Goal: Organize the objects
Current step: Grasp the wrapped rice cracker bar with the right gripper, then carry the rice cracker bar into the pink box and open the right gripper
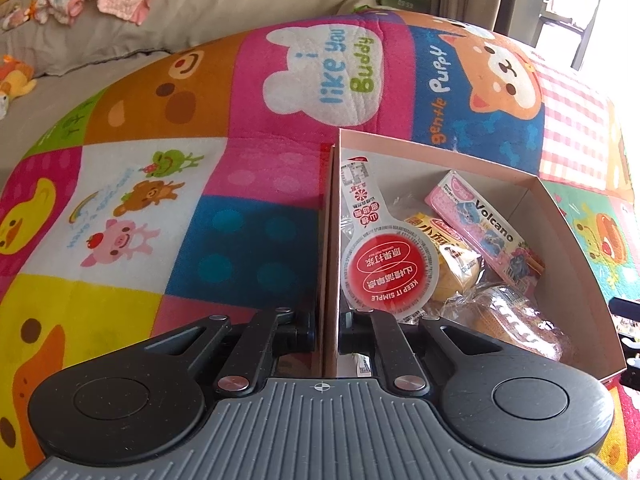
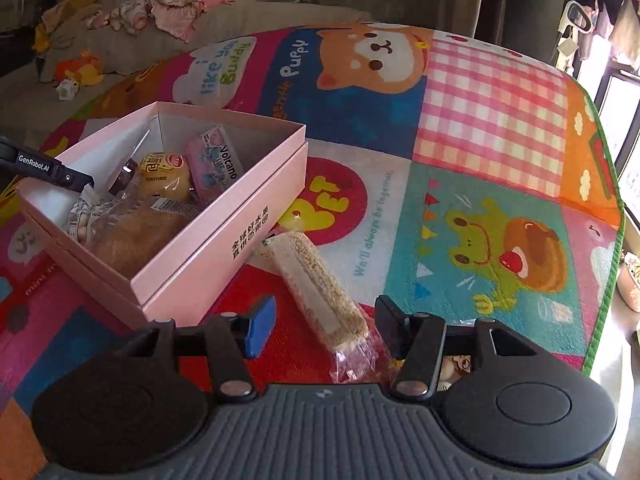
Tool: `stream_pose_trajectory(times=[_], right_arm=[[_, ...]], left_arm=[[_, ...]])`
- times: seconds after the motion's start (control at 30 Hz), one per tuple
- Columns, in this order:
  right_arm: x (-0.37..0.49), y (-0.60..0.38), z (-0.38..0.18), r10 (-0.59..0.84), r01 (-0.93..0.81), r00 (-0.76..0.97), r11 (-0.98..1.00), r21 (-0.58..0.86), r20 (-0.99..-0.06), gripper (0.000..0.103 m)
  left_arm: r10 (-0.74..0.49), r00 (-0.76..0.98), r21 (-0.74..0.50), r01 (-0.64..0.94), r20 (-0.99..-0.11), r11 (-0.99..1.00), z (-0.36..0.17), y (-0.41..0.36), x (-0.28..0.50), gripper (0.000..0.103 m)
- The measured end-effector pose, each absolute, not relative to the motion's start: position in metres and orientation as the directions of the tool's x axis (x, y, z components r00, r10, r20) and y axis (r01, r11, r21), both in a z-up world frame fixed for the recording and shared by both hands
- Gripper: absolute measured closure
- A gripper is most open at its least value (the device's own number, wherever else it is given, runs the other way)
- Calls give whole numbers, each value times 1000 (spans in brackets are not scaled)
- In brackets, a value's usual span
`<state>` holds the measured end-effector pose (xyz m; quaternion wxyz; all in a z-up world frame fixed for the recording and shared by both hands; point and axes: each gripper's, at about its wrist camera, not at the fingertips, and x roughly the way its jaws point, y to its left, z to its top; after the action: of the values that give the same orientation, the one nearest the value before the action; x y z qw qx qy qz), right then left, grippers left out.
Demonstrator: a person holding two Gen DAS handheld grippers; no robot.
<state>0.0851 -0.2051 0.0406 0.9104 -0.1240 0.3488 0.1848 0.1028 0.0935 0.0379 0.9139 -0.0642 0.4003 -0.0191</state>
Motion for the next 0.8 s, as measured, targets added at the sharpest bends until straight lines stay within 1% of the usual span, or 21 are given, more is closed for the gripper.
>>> stream_pose_trajectory(times=[0.07, 0.1, 0.13, 0.17, 0.2, 0.23, 0.33, 0.47, 0.53, 0.63, 0.7, 0.73, 0.77, 0.8], right_arm=[[101, -198, 38, 264, -439, 661, 895, -77, -702, 51], [107, -194, 35, 255, -434, 654, 898, -77, -713, 56], [109, -191, 34, 238, -430, 653, 898, -94, -719, 64], [107, -190, 33, 226, -434, 656, 894, -114, -721, 65], [102, -190, 33, 227, -441, 655, 889, -121, -721, 71], [97, -192, 34, 232, -448, 651, 886, -119, -723, 74], [68, -207, 39, 231, -438, 633, 894, -96, -739, 74], [28, -233, 52, 247, -415, 593, 910, -27, -766, 74], [13, -241, 65, 277, -408, 585, 913, 19, -762, 74], [0, -247, 96, 343, -405, 604, 910, 93, -719, 75], [0, -246, 123, 410, -415, 626, 895, 161, -663, 76], [2, -243, 135, 442, -427, 637, 885, 188, -632, 86], [4, -238, 149, 476, -444, 647, 870, 214, -596, 91], [7, -233, 161, 499, -458, 662, 860, 225, -559, 92]], left_arm=[[-88, 679, -138, -19, -729, 990, 38, 94, 103, 93], [-90, 679, -141, -19, -729, 990, 38, 94, 103, 93], [-93, 680, -145, -20, -727, 989, 38, 95, 102, 92], [-96, 681, -149, -20, -726, 989, 37, 95, 102, 92], [-100, 681, -153, -19, -725, 988, 37, 96, 102, 92], [-103, 682, -157, -18, -724, 987, 37, 96, 102, 92], [-107, 683, -161, -16, -722, 987, 37, 97, 102, 92], [-103, 684, -165, -25, -722, 986, 37, 96, 101, 92], [-102, 686, -168, -30, -721, 985, 37, 96, 101, 92], [-102, 686, -172, -34, -721, 984, 37, 96, 101, 92], [-103, 685, -174, -35, -721, 984, 36, 96, 101, 92], [-103, 685, -174, -35, -721, 984, 36, 96, 101, 92], [-104, 684, -176, -37, -722, 984, 36, 97, 101, 92], [-105, 683, -178, -38, -723, 983, 36, 97, 101, 91]])
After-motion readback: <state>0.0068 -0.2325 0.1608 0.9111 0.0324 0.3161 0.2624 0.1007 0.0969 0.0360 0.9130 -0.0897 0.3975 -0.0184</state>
